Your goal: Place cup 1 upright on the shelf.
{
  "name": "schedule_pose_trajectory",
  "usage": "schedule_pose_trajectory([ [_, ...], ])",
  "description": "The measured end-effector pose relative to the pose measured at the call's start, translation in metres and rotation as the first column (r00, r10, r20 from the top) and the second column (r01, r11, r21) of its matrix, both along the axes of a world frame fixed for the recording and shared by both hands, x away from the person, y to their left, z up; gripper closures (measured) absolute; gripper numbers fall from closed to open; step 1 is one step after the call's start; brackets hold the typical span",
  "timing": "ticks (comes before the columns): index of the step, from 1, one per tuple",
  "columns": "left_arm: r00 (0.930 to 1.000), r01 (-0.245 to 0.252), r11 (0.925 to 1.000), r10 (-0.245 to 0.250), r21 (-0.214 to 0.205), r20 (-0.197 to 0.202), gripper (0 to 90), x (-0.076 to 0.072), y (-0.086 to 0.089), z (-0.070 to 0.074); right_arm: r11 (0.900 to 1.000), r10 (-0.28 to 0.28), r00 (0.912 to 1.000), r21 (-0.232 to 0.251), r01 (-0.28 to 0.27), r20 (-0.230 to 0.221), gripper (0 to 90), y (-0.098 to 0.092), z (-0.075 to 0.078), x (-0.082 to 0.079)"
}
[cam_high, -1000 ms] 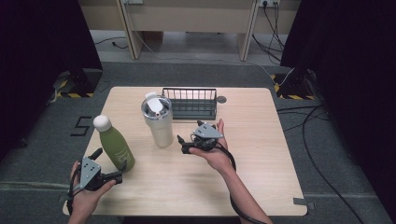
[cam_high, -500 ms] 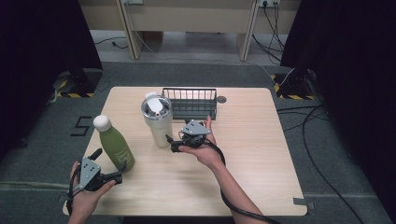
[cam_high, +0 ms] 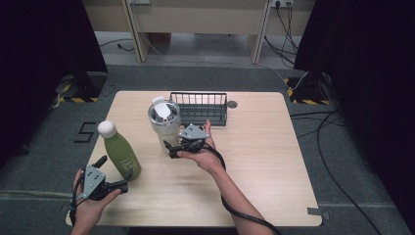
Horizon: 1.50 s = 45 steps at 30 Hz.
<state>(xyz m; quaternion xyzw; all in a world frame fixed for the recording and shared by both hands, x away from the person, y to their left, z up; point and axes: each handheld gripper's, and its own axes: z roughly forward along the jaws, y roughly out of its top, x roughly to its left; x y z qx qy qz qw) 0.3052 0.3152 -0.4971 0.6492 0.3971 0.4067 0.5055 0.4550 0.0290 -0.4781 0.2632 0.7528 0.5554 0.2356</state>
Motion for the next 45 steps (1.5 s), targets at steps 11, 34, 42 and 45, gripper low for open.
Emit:
schedule_pose_trajectory([
  [11, 0.9999, 0.014, 0.9999, -0.014, 0.001, -0.004, 1.0, 0.000, -0.001, 0.000, 0.9999, -0.016, 0.9998, -0.005, 0.016, 0.009, 6.9, 0.015, -0.006, 0.014],
  [34, 0.9997, 0.024, 0.9997, -0.024, -0.001, -0.006, 2.1, -0.001, 0.001, 0.000, 0.9998, 0.000, 0.9995, 0.019, 0.000, 0.031, 8.7, 0.036, -0.014, 0.032],
  [42, 0.9995, 0.031, 0.9995, -0.031, 0.001, -0.006, 2.5, -0.001, 0.000, -0.001, 0.9988, 0.007, 0.9992, 0.047, -0.009, 0.038, 9.4, 0.035, -0.016, 0.033],
  [45, 0.9995, 0.030, 0.9995, -0.030, 0.000, -0.006, 2.7, -0.001, 0.000, -0.001, 0.9986, 0.007, 0.9991, 0.053, -0.009, 0.041, 9.4, 0.034, -0.017, 0.033],
])
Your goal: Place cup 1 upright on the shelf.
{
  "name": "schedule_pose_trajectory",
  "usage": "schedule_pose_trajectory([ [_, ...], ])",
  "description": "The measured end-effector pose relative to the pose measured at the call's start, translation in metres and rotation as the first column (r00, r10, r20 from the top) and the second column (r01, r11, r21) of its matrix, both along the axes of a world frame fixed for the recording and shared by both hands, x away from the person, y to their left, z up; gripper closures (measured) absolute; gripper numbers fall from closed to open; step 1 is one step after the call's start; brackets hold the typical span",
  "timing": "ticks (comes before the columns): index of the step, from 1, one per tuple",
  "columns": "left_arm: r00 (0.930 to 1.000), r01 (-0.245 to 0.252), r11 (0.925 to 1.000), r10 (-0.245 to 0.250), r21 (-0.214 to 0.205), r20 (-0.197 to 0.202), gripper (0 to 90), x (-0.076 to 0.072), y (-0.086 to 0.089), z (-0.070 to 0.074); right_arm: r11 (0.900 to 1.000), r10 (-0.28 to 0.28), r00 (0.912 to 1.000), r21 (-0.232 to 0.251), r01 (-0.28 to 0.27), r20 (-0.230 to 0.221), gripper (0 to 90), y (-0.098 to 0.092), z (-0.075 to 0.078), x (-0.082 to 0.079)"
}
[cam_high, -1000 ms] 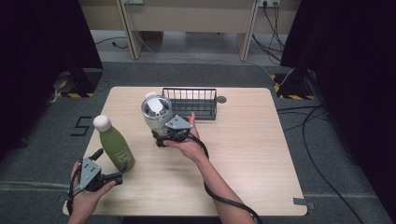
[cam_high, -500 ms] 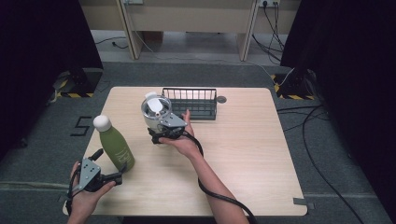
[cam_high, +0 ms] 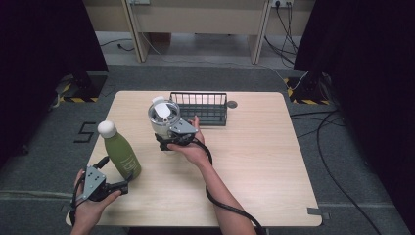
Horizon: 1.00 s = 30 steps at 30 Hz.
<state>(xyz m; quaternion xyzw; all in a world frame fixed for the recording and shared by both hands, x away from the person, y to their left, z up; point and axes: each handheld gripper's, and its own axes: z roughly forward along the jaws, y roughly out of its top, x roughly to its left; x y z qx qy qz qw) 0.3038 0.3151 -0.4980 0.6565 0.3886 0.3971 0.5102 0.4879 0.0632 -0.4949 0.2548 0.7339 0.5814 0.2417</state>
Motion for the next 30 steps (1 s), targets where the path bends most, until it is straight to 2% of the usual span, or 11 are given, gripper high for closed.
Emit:
schedule_pose_trajectory([
  [17, 1.0000, -0.004, 0.9999, 0.004, -0.012, 0.004, 3.9, -0.0012, 0.0016, 0.0004, 0.9997, -0.020, 0.9991, 0.016, 0.020, -0.039, 9.5, -0.0007, 0.0035, 0.0028],
  [22, 1.0000, -0.002, 1.0000, 0.002, -0.010, 0.003, 4.0, -0.0014, 0.0014, 0.0002, 0.9995, -0.029, 0.9988, 0.010, 0.030, -0.038, 9.5, -0.0010, 0.0049, 0.0041],
  [25, 1.0000, -0.001, 0.9999, 0.001, -0.011, 0.003, 4.0, -0.0014, 0.0012, 0.0002, 0.9989, -0.038, 0.9979, 0.025, 0.039, -0.052, 9.5, -0.0019, 0.0064, 0.0050],
  [30, 1.0000, -0.001, 1.0000, 0.001, -0.010, 0.002, 4.0, -0.0015, 0.0011, 0.0003, 0.9988, -0.042, 0.9984, 0.025, 0.043, -0.039, 9.5, -0.0037, 0.0099, 0.0059],
])
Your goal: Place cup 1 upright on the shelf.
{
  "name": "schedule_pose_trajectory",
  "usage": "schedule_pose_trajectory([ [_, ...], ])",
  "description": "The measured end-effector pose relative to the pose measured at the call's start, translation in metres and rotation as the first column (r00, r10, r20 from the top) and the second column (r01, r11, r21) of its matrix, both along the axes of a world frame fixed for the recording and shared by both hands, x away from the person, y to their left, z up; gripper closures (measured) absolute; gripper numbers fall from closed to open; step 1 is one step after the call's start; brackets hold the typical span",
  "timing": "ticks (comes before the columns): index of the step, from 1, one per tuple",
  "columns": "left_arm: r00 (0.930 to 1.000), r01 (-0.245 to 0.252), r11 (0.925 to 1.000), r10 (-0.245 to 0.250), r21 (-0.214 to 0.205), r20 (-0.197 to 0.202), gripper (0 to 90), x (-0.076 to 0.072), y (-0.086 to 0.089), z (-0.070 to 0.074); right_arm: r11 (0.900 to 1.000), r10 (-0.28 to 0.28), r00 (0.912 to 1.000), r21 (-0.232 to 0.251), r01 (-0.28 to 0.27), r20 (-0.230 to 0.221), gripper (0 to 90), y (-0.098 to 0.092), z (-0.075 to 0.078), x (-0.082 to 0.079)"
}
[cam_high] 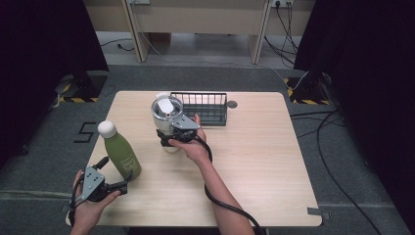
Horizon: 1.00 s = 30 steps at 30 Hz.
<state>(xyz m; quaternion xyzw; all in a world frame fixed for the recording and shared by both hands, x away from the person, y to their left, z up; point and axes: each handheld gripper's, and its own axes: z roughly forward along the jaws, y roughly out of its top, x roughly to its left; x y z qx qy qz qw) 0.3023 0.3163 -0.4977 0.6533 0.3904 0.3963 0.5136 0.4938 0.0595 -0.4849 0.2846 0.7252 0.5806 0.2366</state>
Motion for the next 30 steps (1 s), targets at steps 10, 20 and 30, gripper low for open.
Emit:
schedule_pose_trajectory([
  [10, 1.0000, 0.001, 1.0000, -0.001, 0.000, 0.000, 4.1, 0.000, 0.000, 0.000, 0.9998, -0.012, 0.9999, 0.015, 0.012, 0.011, 9.5, -0.005, 0.009, 0.000],
  [20, 1.0000, 0.000, 1.0000, 0.000, -0.002, 0.001, 4.2, -0.001, 0.000, 0.000, 0.9991, -0.027, 0.9994, 0.032, 0.026, 0.022, 9.5, -0.012, 0.018, 0.001],
  [30, 1.0000, 0.001, 1.0000, -0.001, -0.005, 0.000, 4.7, -0.001, 0.000, 0.000, 0.9978, -0.046, 0.9986, 0.049, 0.045, 0.027, 9.5, -0.020, 0.028, 0.002],
])
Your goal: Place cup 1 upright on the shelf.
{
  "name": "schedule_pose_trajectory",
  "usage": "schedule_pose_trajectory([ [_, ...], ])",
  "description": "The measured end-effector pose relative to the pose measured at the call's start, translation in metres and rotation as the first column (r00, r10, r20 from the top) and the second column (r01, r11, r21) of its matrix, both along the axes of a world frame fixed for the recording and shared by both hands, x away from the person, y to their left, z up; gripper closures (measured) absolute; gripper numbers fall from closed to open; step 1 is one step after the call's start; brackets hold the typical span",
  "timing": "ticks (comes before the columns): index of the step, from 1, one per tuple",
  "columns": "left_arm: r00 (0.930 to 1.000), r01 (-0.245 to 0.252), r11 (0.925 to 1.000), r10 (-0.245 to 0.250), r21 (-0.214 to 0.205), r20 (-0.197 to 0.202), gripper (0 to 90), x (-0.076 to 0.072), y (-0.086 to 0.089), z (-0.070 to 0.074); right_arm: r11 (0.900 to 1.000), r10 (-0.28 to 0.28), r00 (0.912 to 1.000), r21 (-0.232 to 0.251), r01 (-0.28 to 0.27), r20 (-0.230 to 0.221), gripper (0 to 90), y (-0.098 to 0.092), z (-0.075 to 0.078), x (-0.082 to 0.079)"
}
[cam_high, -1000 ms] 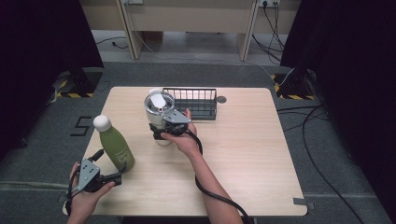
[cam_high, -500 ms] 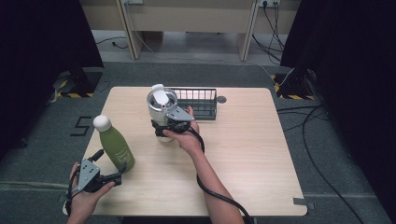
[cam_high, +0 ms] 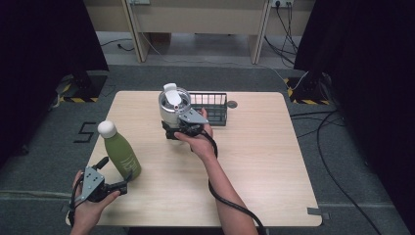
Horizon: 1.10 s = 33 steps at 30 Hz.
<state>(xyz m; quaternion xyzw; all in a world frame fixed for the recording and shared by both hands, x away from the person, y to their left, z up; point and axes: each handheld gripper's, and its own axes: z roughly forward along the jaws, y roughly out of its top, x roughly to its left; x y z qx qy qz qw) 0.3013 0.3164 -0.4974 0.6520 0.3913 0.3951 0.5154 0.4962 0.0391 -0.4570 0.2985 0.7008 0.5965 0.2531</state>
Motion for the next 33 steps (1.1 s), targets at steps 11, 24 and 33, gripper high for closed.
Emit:
schedule_pose_trajectory([
  [11, 1.0000, 0.005, 1.0000, -0.005, 0.000, 0.000, 5.2, 0.000, -0.001, 0.000, 0.9996, -0.030, 0.9994, 0.000, 0.030, 0.018, 9.5, -0.012, 0.010, 0.003],
  [24, 1.0000, 0.005, 1.0000, -0.005, 0.002, -0.002, 5.3, -0.001, -0.001, 0.000, 0.9979, -0.064, 0.9976, 0.007, 0.064, 0.025, 9.5, -0.027, 0.018, 0.004],
  [33, 1.0000, 0.007, 1.0000, -0.007, -0.006, -0.004, 5.4, 0.000, -0.001, -0.001, 0.9964, -0.084, 0.9960, 0.014, 0.083, 0.030, 9.5, -0.038, 0.024, 0.005],
])
